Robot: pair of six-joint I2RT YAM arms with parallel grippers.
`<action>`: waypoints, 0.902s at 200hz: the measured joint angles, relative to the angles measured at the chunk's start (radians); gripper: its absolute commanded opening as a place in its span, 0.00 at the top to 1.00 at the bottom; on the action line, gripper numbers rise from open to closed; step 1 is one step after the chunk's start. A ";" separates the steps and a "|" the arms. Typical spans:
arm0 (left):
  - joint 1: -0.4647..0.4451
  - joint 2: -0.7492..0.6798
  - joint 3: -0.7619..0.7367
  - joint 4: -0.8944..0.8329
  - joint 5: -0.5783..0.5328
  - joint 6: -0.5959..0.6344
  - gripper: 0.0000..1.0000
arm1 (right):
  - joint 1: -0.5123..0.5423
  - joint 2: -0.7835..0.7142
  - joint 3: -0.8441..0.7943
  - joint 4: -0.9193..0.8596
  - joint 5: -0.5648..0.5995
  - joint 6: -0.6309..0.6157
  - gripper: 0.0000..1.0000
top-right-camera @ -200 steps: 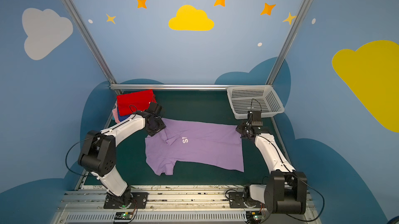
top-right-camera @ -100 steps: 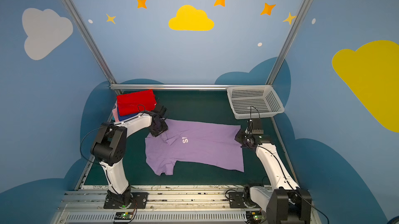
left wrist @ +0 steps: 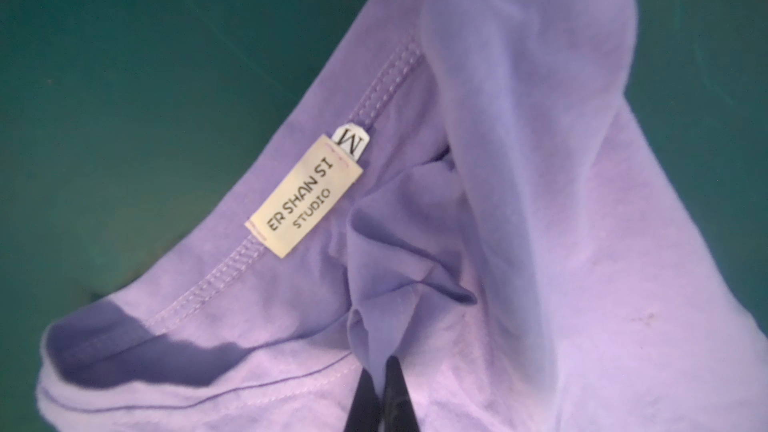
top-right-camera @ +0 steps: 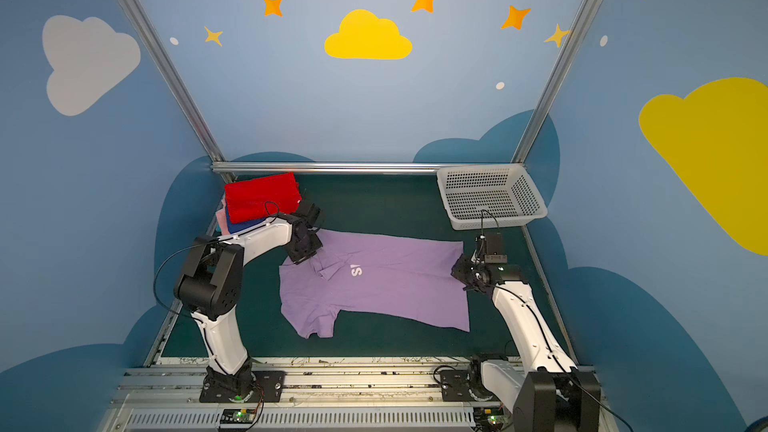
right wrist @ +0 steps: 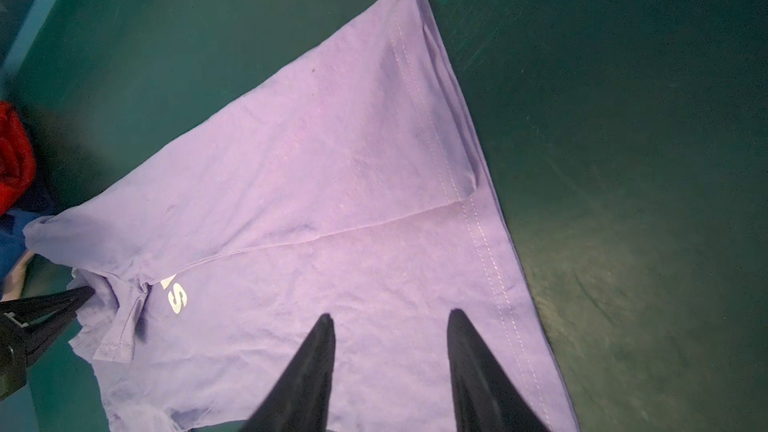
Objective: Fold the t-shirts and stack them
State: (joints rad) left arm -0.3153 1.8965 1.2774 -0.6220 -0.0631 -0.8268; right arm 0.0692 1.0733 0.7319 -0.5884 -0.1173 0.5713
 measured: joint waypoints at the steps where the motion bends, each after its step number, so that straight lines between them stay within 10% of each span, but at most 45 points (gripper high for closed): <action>1: 0.000 0.000 0.000 0.000 0.000 0.000 0.96 | 0.000 0.000 -0.001 0.000 0.000 0.000 0.55; 180: -0.055 -0.398 -0.448 -0.066 -0.020 -0.157 0.95 | 0.004 -0.054 -0.032 0.007 -0.041 0.005 0.54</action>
State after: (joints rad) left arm -0.3706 1.4986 0.8291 -0.6884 -0.0834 -0.9836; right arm 0.0734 1.0195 0.6998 -0.5812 -0.1585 0.5758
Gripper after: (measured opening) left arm 0.048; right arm 0.460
